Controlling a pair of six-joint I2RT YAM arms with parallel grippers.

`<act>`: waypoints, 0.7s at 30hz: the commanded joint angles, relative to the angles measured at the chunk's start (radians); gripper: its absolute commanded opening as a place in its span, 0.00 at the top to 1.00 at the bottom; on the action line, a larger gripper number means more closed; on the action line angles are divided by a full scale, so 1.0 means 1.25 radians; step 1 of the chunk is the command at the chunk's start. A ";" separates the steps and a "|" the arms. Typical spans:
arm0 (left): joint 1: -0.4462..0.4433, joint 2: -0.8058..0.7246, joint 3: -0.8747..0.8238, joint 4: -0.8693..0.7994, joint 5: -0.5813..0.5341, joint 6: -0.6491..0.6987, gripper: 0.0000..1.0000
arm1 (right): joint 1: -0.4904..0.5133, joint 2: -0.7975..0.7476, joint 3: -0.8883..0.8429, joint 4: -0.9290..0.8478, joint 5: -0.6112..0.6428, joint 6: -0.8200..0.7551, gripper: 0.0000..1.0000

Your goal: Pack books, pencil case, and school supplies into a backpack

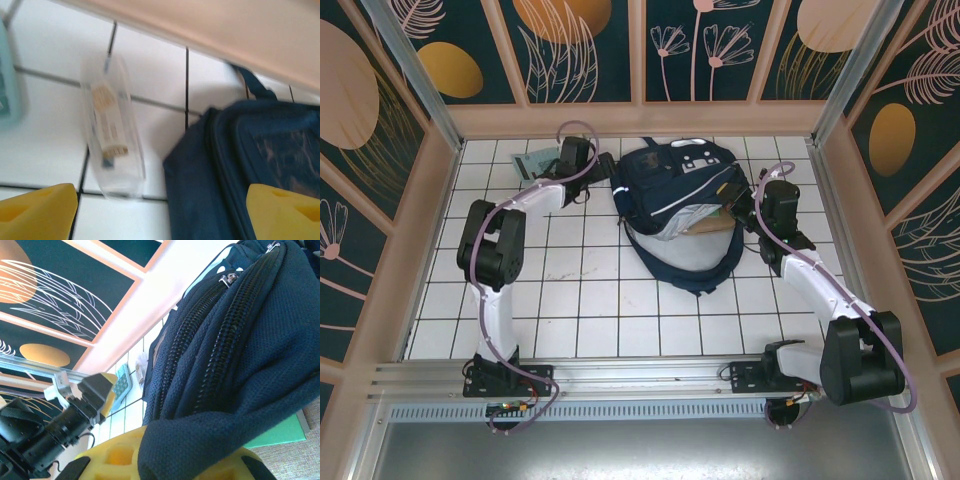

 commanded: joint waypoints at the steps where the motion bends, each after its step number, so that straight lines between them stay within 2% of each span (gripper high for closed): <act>1: 0.003 0.070 0.085 -0.104 -0.116 0.089 0.14 | 0.016 -0.011 -0.004 0.081 -0.037 -0.004 0.99; 4: 0.003 0.134 0.162 -0.155 -0.152 0.103 0.16 | 0.016 -0.011 -0.004 0.081 -0.036 -0.004 0.99; 10: 0.003 0.249 0.304 -0.236 -0.159 0.074 0.20 | 0.015 -0.006 -0.004 0.080 -0.037 -0.004 0.99; 15: 0.001 0.303 0.366 -0.264 -0.144 0.048 0.20 | 0.016 0.000 -0.003 0.080 -0.036 -0.005 0.99; 21: -0.002 0.350 0.419 -0.310 -0.176 0.028 0.20 | 0.016 0.007 -0.002 0.082 -0.039 -0.003 0.99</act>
